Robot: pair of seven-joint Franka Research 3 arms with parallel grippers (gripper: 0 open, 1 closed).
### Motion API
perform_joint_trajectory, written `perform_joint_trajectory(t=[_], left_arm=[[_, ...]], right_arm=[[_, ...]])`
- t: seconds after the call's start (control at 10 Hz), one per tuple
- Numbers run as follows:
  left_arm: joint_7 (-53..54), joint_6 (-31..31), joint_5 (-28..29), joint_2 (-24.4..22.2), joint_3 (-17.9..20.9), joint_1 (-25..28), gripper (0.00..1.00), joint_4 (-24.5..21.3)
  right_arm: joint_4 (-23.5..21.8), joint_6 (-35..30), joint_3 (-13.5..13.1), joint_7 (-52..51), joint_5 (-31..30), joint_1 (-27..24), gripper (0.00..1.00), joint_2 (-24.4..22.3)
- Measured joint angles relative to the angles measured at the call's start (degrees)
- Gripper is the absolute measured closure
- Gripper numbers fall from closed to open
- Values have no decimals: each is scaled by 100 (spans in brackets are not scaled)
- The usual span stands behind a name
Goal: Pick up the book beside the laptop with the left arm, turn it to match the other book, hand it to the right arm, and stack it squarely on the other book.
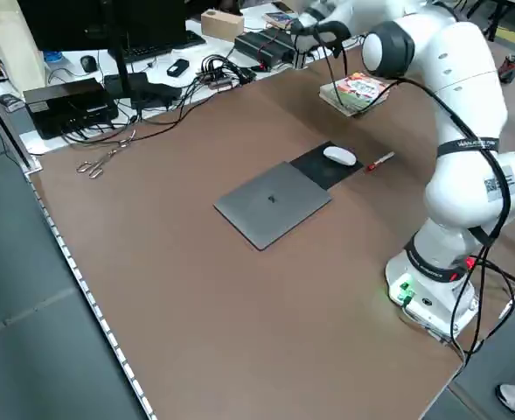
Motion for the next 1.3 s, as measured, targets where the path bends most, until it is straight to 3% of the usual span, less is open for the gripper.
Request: perform_joint_trajectory(t=[0.3, 0.6, 0.9, 1.3], left_arm=[[-1502, -752, 631, -462, 17, 226, 0, -27], [-3110, -1481, 1349, -877, 40, 457, 0, -37], [-5288, -2440, 1905, -1428, 138, 480, 0, -45], [-6398, -3789, 3155, -2395, 293, 595, 0, -67]], right_arm=[[216, 794, -4, 1139, 0, 432, 99, 453], [440, 1617, -6, 1516, 0, 532, 99, 1055], [774, 1760, -75, 1528, 0, 460, 99, 1395], [991, 1946, -81, 1528, 0, 426, 98, 1721]])
